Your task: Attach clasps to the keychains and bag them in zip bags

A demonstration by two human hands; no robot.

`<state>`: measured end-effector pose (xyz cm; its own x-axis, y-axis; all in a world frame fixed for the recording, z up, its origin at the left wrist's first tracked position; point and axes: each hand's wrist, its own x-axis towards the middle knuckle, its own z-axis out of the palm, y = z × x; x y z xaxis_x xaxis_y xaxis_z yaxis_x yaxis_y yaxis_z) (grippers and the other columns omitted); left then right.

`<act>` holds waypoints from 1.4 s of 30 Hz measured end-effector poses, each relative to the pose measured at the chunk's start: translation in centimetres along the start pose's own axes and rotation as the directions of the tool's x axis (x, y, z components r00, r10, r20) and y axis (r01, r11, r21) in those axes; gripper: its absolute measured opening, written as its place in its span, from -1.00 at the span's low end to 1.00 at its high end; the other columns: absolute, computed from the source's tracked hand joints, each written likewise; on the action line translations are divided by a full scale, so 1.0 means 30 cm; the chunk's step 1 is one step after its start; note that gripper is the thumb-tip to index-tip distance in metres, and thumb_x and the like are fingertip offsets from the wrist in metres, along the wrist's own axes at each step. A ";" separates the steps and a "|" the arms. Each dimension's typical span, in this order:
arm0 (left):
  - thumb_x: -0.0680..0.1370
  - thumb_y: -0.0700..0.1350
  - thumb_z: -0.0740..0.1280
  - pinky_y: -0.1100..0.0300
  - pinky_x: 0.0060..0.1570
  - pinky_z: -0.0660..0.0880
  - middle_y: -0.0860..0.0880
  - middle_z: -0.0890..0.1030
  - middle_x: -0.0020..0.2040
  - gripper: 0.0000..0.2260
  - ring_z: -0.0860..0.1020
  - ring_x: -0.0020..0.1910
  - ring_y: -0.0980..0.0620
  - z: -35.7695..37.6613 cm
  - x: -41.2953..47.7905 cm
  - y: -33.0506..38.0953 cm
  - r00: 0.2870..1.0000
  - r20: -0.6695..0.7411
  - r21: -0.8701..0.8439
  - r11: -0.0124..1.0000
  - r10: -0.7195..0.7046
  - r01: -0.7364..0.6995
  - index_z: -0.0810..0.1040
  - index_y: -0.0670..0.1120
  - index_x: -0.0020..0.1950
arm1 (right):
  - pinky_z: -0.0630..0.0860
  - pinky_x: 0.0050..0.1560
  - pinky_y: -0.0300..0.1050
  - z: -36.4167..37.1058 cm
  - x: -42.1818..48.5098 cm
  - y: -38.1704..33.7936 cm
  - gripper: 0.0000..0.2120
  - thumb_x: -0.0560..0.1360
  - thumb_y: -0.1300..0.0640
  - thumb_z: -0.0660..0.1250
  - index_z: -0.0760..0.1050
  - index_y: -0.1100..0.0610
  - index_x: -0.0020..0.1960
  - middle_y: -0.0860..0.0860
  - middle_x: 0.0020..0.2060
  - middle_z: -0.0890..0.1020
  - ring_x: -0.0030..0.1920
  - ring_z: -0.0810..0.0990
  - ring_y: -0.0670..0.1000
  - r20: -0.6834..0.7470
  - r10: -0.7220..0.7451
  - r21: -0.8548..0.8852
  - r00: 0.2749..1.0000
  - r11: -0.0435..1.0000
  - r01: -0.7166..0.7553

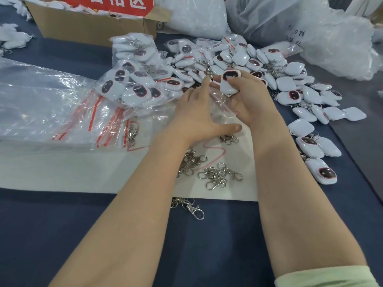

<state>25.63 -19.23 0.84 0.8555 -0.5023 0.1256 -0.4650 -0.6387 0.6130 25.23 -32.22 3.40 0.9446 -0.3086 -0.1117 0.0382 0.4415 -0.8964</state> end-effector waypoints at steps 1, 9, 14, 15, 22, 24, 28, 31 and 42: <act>0.27 0.37 0.43 0.00 0.46 0.00 -0.05 0.12 0.55 0.14 0.02 0.53 -0.09 0.005 0.003 -0.004 1.000 -0.020 -0.002 1.000 -0.016 0.016 -0.20 -0.03 0.56 | 0.65 -0.03 0.09 0.004 -0.001 -0.006 -0.81 0.60 0.40 0.09 0.43 0.34 0.13 0.25 -0.04 0.62 -0.15 0.68 0.15 0.021 0.000 -0.009 1.000 1.000 0.000; 0.33 0.22 0.49 0.14 0.35 0.26 -0.02 0.27 0.50 0.02 0.34 0.40 -0.01 -0.002 0.008 -0.023 0.989 -0.128 -0.391 0.920 -0.080 0.024 -0.11 0.04 0.56 | 0.61 -0.21 -0.10 0.024 -0.003 -0.057 -0.77 0.61 0.21 0.21 0.39 0.27 0.23 0.15 0.03 0.68 -0.08 0.69 0.07 0.009 -0.063 -0.420 0.998 0.906 0.061; 0.33 0.20 0.50 0.22 0.30 0.19 -0.02 0.23 0.51 0.01 0.26 0.45 0.02 0.011 0.017 -0.031 0.984 -0.163 -0.394 0.919 -0.075 0.005 -0.07 0.01 0.56 | 0.66 -0.05 0.02 0.031 -0.014 -0.089 -0.83 0.50 0.15 0.37 0.43 0.22 -0.05 0.11 -0.15 0.46 -0.23 0.52 0.06 -0.031 -0.105 -0.723 0.994 0.689 0.050; 0.33 0.19 0.51 0.18 0.34 0.21 -0.04 0.24 0.50 0.01 0.27 0.44 0.02 0.013 0.018 -0.031 0.983 -0.169 -0.395 0.919 -0.073 0.000 -0.07 0.00 0.56 | 0.65 -0.01 0.07 0.032 -0.019 -0.091 -0.82 0.48 0.12 0.40 0.43 0.18 -0.11 0.08 -0.20 0.44 -0.25 0.50 0.05 -0.026 -0.093 -0.761 0.995 0.648 0.041; 0.30 0.20 0.51 0.06 0.38 0.29 -0.06 0.31 0.45 0.04 0.33 0.40 0.01 0.019 0.021 -0.031 0.980 -0.182 -0.375 0.927 -0.076 0.002 -0.06 -0.02 0.56 | 0.60 0.03 -0.04 0.051 -0.035 -0.080 -0.78 0.49 0.00 0.38 0.54 0.10 -0.27 -0.06 -0.43 0.63 -0.32 0.57 -0.04 0.084 -0.045 -0.919 0.995 0.382 0.095; 0.32 0.21 0.50 0.16 0.36 0.23 -0.06 0.25 0.47 0.01 0.28 0.42 0.02 0.021 0.018 -0.033 0.976 -0.204 -0.352 0.936 -0.077 0.000 -0.04 -0.03 0.56 | 0.59 0.09 0.01 0.046 -0.028 -0.082 -0.82 0.55 0.10 0.30 0.56 0.12 -0.20 0.00 -0.32 0.67 -0.26 0.59 -0.01 0.053 -0.071 -0.866 0.996 0.493 0.081; 0.33 0.25 0.47 0.13 0.37 0.18 -0.02 0.18 0.52 -0.02 0.22 0.46 0.03 0.021 0.010 -0.032 0.976 -0.197 -0.362 0.932 -0.091 0.014 -0.03 0.02 0.55 | 0.45 0.11 -0.18 -0.002 -0.022 -0.088 -0.69 0.52 0.28 0.19 0.58 0.07 0.17 0.05 0.11 0.63 0.14 0.56 0.06 -0.007 -0.285 -0.968 0.958 0.243 0.065; 0.34 0.25 0.46 0.06 0.42 0.21 -0.01 0.17 0.53 -0.03 0.21 0.47 0.03 0.015 0.005 -0.029 0.978 -0.184 -0.367 0.930 -0.095 0.022 -0.03 0.02 0.55 | 0.41 0.15 -0.15 -0.020 -0.015 -0.057 -0.53 0.52 0.34 0.21 0.44 0.02 0.38 0.06 0.34 0.48 0.32 0.43 0.11 0.039 -0.066 -0.996 0.997 0.077 0.044; 0.38 0.21 0.45 0.14 0.36 0.19 0.01 0.20 0.52 -0.08 0.23 0.46 0.04 0.018 0.002 -0.028 0.976 -0.200 -0.311 0.950 -0.091 0.025 0.00 -0.01 0.55 | 0.28 -0.16 -0.15 -0.050 0.010 0.025 -0.66 0.64 0.03 0.14 0.34 0.05 -0.30 -0.03 -0.36 0.42 -0.22 0.41 0.05 -0.018 -0.292 -0.983 0.956 0.182 0.037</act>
<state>25.96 -19.04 -0.08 0.9224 -0.3156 0.2228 -0.3498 -0.4376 0.8283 25.06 -33.26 2.04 0.8863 -0.4390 0.1476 -0.2780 -0.7591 -0.5886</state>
